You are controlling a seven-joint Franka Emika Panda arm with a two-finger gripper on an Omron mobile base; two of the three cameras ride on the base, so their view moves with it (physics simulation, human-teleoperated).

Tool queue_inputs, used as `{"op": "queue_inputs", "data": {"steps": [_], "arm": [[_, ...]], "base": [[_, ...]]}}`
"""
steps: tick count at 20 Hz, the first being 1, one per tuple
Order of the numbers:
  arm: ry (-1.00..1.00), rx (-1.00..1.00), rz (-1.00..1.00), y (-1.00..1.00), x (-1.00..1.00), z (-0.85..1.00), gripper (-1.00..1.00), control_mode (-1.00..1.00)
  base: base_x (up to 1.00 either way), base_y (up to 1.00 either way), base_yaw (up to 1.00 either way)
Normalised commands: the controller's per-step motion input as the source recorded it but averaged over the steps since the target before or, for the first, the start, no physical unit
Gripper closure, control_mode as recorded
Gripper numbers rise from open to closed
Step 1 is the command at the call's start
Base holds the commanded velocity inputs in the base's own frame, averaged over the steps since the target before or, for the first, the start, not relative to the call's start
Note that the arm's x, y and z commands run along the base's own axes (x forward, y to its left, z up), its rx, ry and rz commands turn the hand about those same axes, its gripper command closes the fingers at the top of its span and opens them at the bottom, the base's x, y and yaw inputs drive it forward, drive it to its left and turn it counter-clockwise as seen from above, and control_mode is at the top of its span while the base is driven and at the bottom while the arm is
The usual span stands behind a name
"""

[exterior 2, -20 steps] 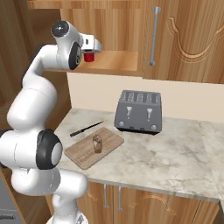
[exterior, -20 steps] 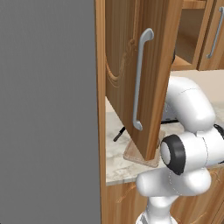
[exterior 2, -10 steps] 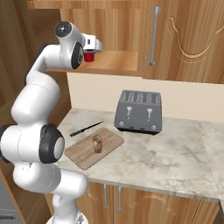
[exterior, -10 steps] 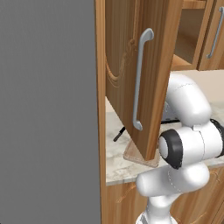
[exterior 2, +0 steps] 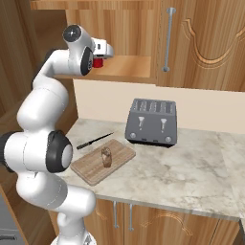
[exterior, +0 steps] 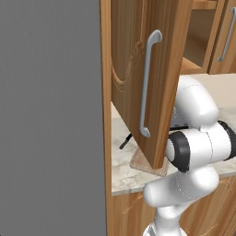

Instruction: Pick the bread, place it on the cutting board, pick the jam, place it on the counter, and close the cabinet.

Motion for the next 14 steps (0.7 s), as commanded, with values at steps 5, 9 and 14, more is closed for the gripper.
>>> {"op": "queue_inputs", "data": {"steps": [5, 9, 14], "arm": [[0.00, 0.00, 0.00, 0.00, 0.15, -0.01, -1.00, -1.00], [0.02, 0.00, 0.00, 0.02, 0.04, 0.00, 1.00, -1.00], [0.00, 0.00, 0.00, 0.01, 0.00, 0.00, 1.00, -1.00]], "base": [[0.00, 0.00, 0.00], [0.00, 0.00, 0.00], [0.00, 0.00, 0.00]]}}
